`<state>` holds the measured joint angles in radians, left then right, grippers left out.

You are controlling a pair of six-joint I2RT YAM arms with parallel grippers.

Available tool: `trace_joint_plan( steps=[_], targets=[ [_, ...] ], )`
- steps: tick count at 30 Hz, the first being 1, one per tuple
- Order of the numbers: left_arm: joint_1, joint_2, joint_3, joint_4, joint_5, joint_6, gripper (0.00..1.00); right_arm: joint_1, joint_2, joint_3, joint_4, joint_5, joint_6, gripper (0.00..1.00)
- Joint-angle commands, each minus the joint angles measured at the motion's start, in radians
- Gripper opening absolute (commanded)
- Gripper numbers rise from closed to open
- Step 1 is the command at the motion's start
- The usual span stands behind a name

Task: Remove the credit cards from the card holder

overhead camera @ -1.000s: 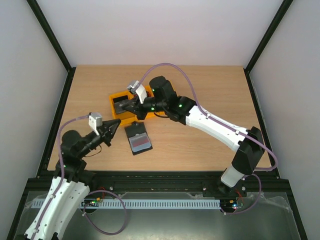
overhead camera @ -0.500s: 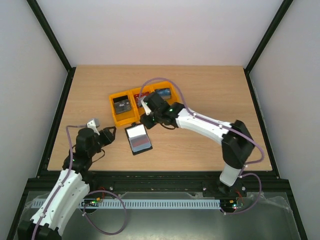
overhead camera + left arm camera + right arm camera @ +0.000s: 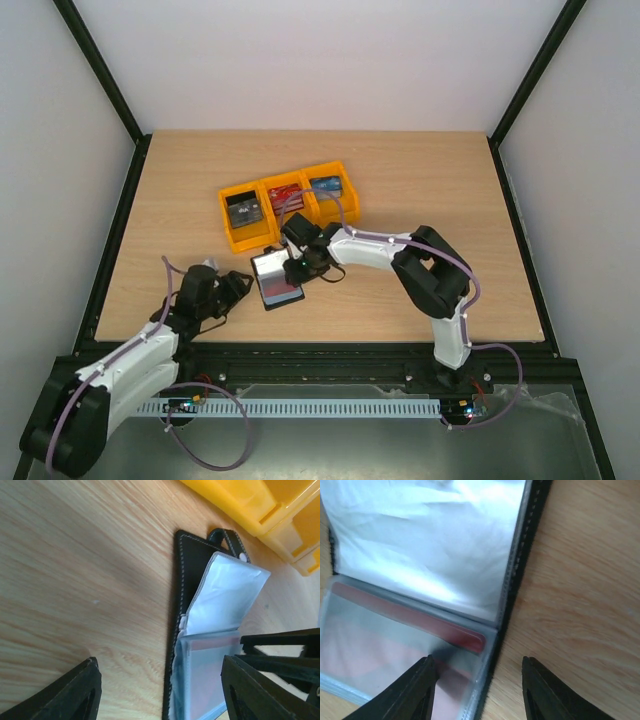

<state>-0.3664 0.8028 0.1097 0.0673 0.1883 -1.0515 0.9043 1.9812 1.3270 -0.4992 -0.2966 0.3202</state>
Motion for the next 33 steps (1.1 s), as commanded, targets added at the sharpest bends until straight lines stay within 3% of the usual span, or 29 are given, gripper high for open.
trace_joint_plan(
  steps=[1, 10, 20, 23, 26, 33],
  targets=[
    [-0.024, 0.089, -0.031, 0.12, -0.01, -0.082, 0.69, 0.013, 0.016, -0.066, 0.083, -0.154, 0.071, 0.46],
    [-0.068, 0.226, -0.042, 0.256, -0.019, -0.139, 0.69, 0.026, 0.021, -0.125, 0.263, -0.328, 0.172, 0.37],
    [-0.082, 0.216, -0.042, 0.335, -0.005, -0.129, 0.62, 0.038, -0.002, -0.168, 0.374, -0.435, 0.214, 0.33],
    [-0.085, 0.203, -0.043, 0.33, -0.01, -0.128, 0.61, 0.039, -0.024, -0.171, 0.366, -0.397, 0.223, 0.33],
    [-0.072, 0.178, -0.042, 0.267, -0.052, -0.14, 0.62, 0.039, -0.04, -0.145, 0.253, -0.285, 0.192, 0.33],
    [-0.021, 0.097, -0.032, 0.103, -0.116, -0.136, 0.62, 0.024, -0.101, -0.036, -0.001, -0.07, -0.051, 0.45]
  ],
)
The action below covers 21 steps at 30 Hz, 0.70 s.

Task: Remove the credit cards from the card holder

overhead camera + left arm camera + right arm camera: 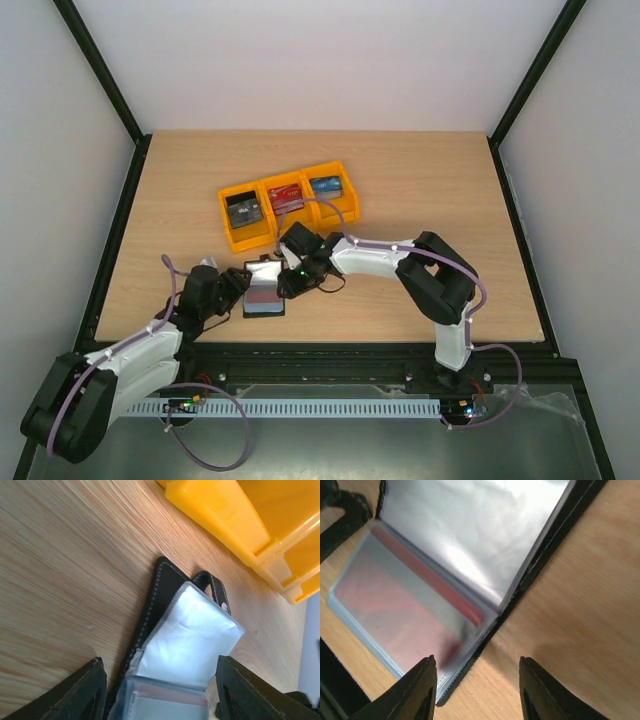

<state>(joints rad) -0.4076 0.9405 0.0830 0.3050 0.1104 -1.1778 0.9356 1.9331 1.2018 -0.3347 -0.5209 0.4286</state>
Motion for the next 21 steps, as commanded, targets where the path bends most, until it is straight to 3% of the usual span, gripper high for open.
trace_joint_plan(
  steps=[1, 8, 13, 19, 21],
  targets=[
    [0.023, -0.053, -0.002, -0.165, -0.044, -0.015, 0.62, -0.011, -0.044, 0.118, -0.177, 0.165, -0.192, 0.47],
    [0.046, -0.146, 0.02, -0.324, -0.068, -0.028, 0.62, -0.021, 0.157, 0.337, -0.223, 0.235, -0.326, 0.55],
    [0.06, -0.166, 0.006, -0.319, -0.068, -0.029, 0.63, -0.02, 0.244, 0.448, -0.245, 0.2, -0.378, 0.59],
    [0.062, -0.173, -0.002, -0.305, -0.069, -0.027, 0.63, -0.009, 0.237, 0.445, -0.278, 0.094, -0.438, 0.53],
    [0.062, -0.174, -0.005, -0.298, -0.069, -0.026, 0.63, 0.004, 0.228, 0.426, -0.281, 0.092, -0.443, 0.47]
  ],
)
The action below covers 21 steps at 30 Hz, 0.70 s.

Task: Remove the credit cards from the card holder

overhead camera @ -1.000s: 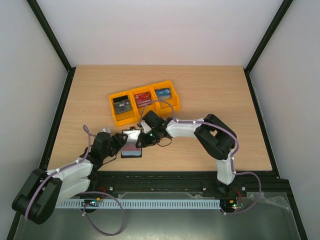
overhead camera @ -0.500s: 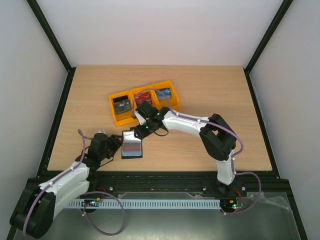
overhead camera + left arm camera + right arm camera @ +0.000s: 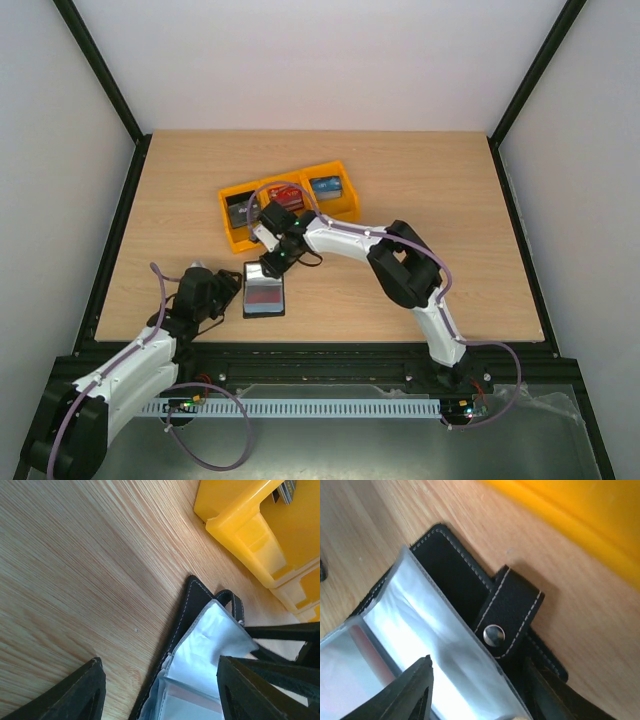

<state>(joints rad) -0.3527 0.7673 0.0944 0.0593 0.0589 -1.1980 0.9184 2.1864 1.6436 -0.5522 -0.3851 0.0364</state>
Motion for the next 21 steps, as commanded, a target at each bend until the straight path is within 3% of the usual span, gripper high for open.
trace_joint_plan(
  steps=[1, 6, 8, 12, 17, 18, 21],
  targets=[
    [0.008, 0.0, -0.017, -0.048, -0.02, -0.005, 0.63, 0.026, -0.027, -0.022, -0.065, -0.026, -0.047, 0.42],
    [0.023, 0.001, -0.017, -0.037, -0.027, -0.002, 0.64, 0.032, -0.053, -0.078, -0.052, 0.05, 0.007, 0.05],
    [0.029, 0.0, -0.018, -0.033, -0.023, 0.0, 0.65, 0.026, -0.093, -0.12, -0.036, 0.071, 0.05, 0.02],
    [0.04, -0.002, -0.018, -0.015, -0.022, 0.006, 0.66, -0.03, -0.237, -0.271, 0.016, 0.151, 0.253, 0.02],
    [0.042, -0.004, -0.022, -0.007, -0.016, 0.009, 0.69, -0.067, -0.492, -0.633, 0.142, 0.183, 0.56, 0.02],
    [0.041, -0.001, -0.023, -0.003, -0.01, 0.012, 0.69, -0.062, -0.526, -0.679, 0.152, 0.163, 0.585, 0.05],
    [0.031, 0.007, -0.027, 0.015, 0.011, 0.015, 0.69, -0.052, -0.592, -0.734, 0.141, 0.1, 0.613, 0.37]
  ],
)
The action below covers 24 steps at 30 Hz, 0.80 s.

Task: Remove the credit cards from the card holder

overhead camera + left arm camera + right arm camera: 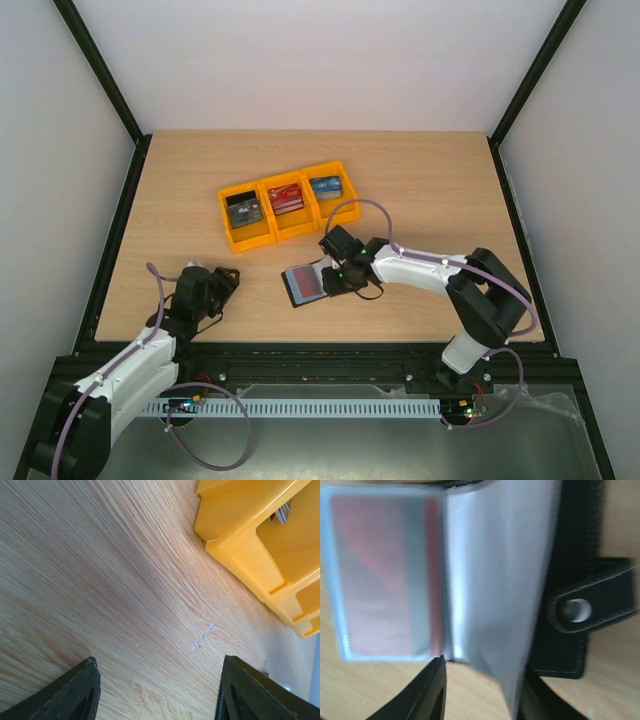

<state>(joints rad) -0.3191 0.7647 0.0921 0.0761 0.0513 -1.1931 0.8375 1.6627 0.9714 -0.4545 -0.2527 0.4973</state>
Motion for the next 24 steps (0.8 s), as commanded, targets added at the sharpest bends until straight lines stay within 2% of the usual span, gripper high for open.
trace_joint_plan(
  steps=[1, 3, 6, 10, 13, 17, 24],
  targets=[
    [-0.013, 0.013, -0.024, 0.008, 0.026, 0.012, 0.69, 0.029, -0.08, -0.056, 0.024, -0.015, 0.146, 0.47],
    [-0.039, 0.023, -0.024, 0.034, 0.043, 0.015, 0.69, 0.017, -0.1, -0.022, -0.026, 0.064, 0.115, 0.59],
    [-0.062, 0.036, -0.022, 0.099, 0.077, 0.029, 0.69, -0.03, -0.094, 0.034, -0.074, 0.175, 0.07, 0.71],
    [-0.078, 0.044, -0.024, 0.157, 0.099, 0.038, 0.71, -0.066, -0.034, 0.066, -0.066, 0.211, 0.029, 0.79],
    [-0.085, 0.058, -0.027, 0.184, 0.109, 0.041, 0.73, -0.071, 0.032, 0.072, -0.037, 0.163, 0.024, 0.78],
    [-0.095, 0.075, -0.029, 0.195, 0.108, 0.033, 0.74, -0.066, 0.108, 0.061, 0.023, -0.005, 0.033, 0.67],
    [-0.136, 0.131, -0.034, 0.243, 0.109, 0.008, 0.74, -0.016, 0.153, 0.068, 0.115, -0.143, 0.095, 0.63]
  ],
)
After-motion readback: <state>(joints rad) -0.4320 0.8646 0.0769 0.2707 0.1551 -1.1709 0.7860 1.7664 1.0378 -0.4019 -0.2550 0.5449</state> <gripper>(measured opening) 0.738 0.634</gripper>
